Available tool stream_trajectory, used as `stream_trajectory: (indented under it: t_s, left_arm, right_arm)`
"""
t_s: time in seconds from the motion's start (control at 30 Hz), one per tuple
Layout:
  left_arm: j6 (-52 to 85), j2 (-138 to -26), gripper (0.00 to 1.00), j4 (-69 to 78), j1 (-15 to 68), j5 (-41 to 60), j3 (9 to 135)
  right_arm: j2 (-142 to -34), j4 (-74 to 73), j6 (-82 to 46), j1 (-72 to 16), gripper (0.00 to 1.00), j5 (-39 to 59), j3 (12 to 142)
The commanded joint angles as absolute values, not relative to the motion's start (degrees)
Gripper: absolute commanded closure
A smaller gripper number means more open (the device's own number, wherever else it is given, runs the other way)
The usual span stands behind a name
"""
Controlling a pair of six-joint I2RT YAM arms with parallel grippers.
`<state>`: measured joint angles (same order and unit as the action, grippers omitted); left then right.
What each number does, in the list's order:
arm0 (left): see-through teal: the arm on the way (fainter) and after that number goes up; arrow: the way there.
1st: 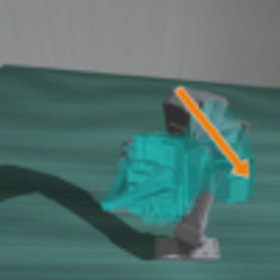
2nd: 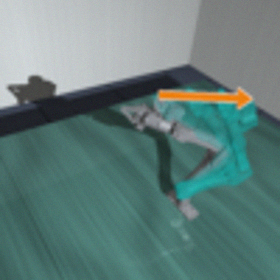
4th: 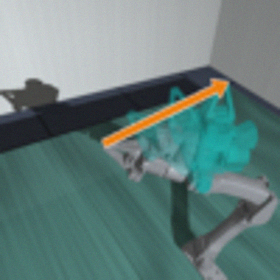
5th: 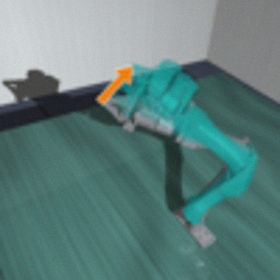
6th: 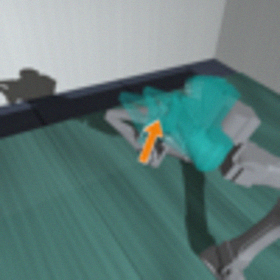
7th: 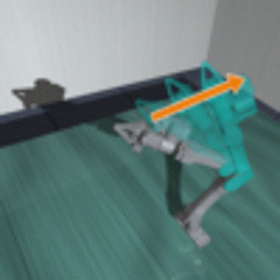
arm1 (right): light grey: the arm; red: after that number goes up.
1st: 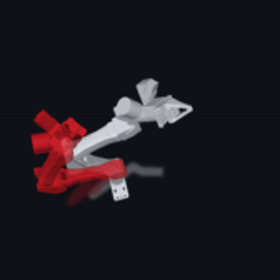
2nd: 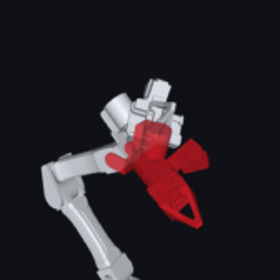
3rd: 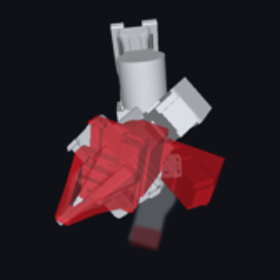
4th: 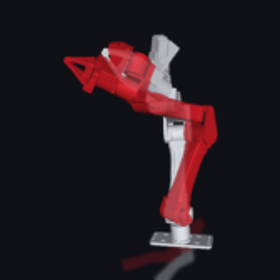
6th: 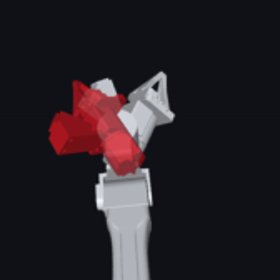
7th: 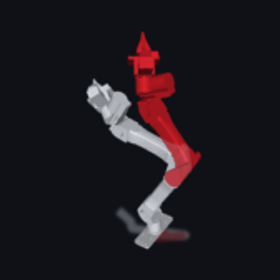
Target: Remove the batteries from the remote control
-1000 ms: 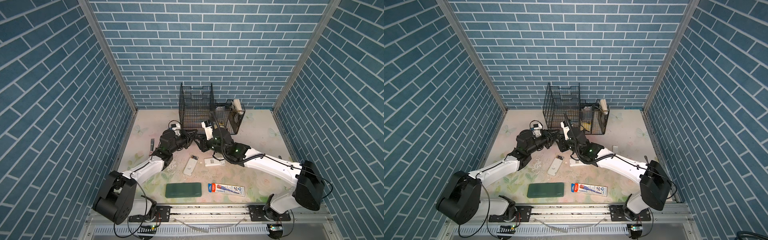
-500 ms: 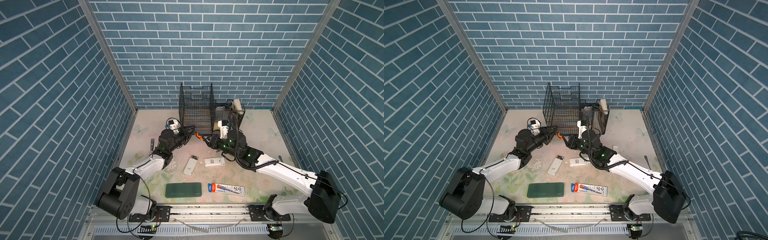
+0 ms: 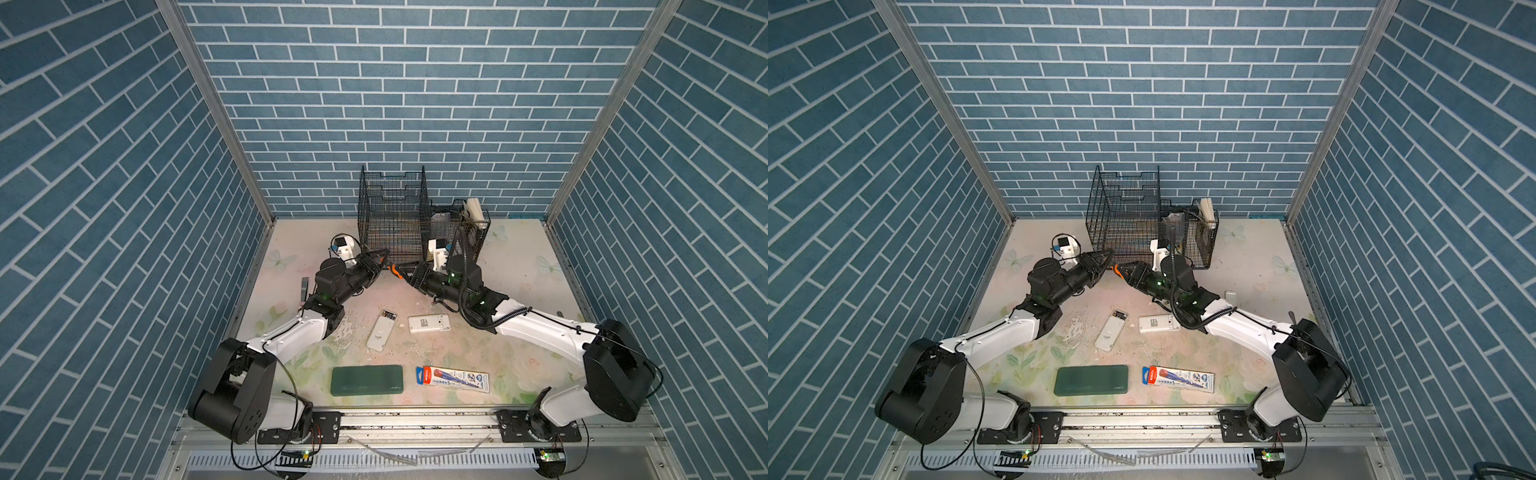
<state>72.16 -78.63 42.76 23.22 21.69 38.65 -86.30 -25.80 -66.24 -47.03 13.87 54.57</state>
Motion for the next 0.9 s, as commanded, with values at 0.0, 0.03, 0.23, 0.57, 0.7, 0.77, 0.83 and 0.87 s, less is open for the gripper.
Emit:
stream_trajectory:
  t_s: [0.0, 0.03, 0.23, 0.57, 0.7, 0.77, 0.83, 0.87]
  left_arm:
    - [70.91, -77.64, 1.0, 43.37, 23.37, 21.45, 39.43]
    - [70.86, -77.69, 1.0, 43.42, 23.53, 21.45, 39.33]
    - [70.43, -77.69, 1.0, 43.32, 24.17, 21.47, 39.22]
    - [70.49, -76.77, 1.0, 43.33, 24.66, 21.98, 38.17]
    - [69.72, -75.88, 1.0, 41.91, 24.66, 22.11, 38.05]
    - [69.3, -75.47, 1.0, 41.41, 24.62, 21.98, 37.98]
    - [68.94, -74.87, 0.89, 40.99, 24.45, 21.84, 37.73]
    - [68.42, -74.14, 0.78, 39.83, 24.21, 21.72, 37.66]
  right_arm:
    - [-88.0, -28.47, -68.17, -46.83, 0.54, 15.86, 57.82]
    - [-88.51, -28.64, -68.13, -46.87, 0.54, 16.06, 58.2]
    - [-90.52, -29.37, -68.63, -46.89, 0.57, 16.74, 59.76]
    - [-91.66, -28.65, -67.62, -46.86, 0.8, 15.75, 60.7]
    - [-91.35, -28.44, -67.32, -46.85, 0.99, 15.08, 60.11]
    - [-91.1, -28.38, -67.14, -46.85, 1.0, 15.11, 59.74]
    - [-90.25, -27.84, -66.89, -46.92, 1.0, 14.77, 59.09]
    - [-89.61, -27.42, -66.47, -46.84, 1.0, 14.68, 58.66]
